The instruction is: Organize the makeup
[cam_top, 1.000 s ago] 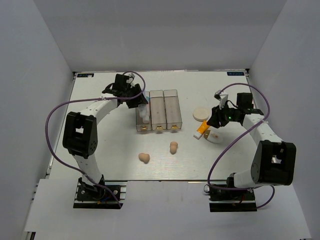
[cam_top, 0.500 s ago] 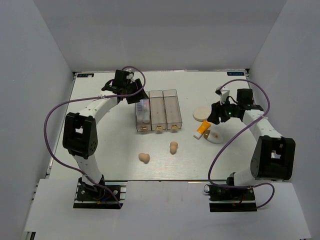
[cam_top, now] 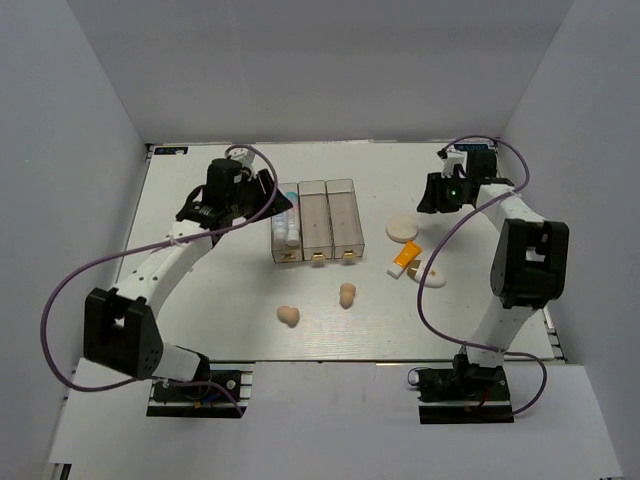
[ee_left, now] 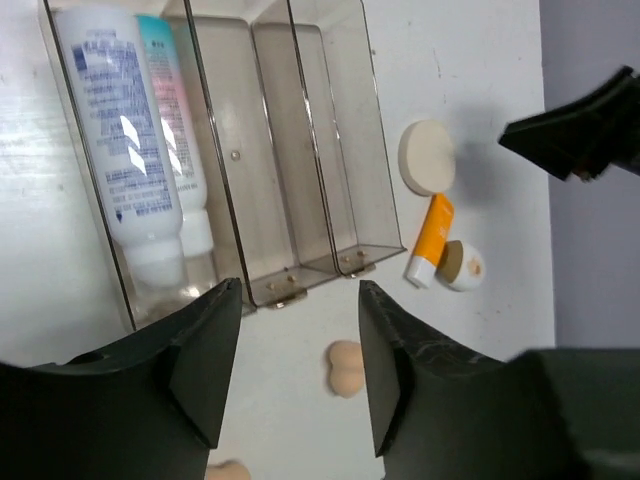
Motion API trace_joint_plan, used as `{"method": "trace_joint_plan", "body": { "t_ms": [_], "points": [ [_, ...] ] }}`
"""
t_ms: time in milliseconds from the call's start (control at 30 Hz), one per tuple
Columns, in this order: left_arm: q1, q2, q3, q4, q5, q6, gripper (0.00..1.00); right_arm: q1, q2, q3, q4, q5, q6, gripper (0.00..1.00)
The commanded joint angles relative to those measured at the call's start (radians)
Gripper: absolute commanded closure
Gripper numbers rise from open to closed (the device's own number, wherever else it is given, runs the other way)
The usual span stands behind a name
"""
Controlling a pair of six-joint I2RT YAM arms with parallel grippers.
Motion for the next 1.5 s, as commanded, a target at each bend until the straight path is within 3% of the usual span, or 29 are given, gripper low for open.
{"method": "trace_joint_plan", "body": {
  "t_ms": [0,200,467,633,767,867,1000,1467],
  "points": [
    [-0.016,-0.089,-0.066,0.000,0.000,-0.020,0.39,0.002,0.100,0.120,-0.028,0.023,0.097,0.50],
    [-0.016,-0.224,-0.191,-0.083,-0.022,-0.043,0.29,0.004,0.215,0.174,-0.068,0.042,0.121,0.44],
    [-0.025,-0.388,-0.317,-0.173,-0.046,-0.093,0.28,0.019,0.272,0.191,-0.132,0.017,0.115,0.45],
    [-0.025,-0.411,-0.351,-0.179,-0.039,-0.109,0.28,0.036,0.286,0.166,-0.146,0.023,0.103,0.46],
    [-0.025,-0.411,-0.368,-0.183,-0.033,-0.116,0.28,0.066,0.304,0.158,-0.152,0.028,0.109,0.56],
    [-0.025,-0.413,-0.383,-0.184,-0.023,-0.122,0.28,0.065,0.309,0.160,-0.157,0.020,0.111,0.70],
    [-0.025,-0.425,-0.417,-0.175,0.004,-0.136,0.28,0.058,0.289,0.178,-0.169,-0.029,0.083,0.98],
    [-0.025,-0.399,-0.521,-0.164,0.078,-0.152,0.28,0.088,-0.001,0.255,-0.152,-0.325,-0.043,1.00]
  ]
}}
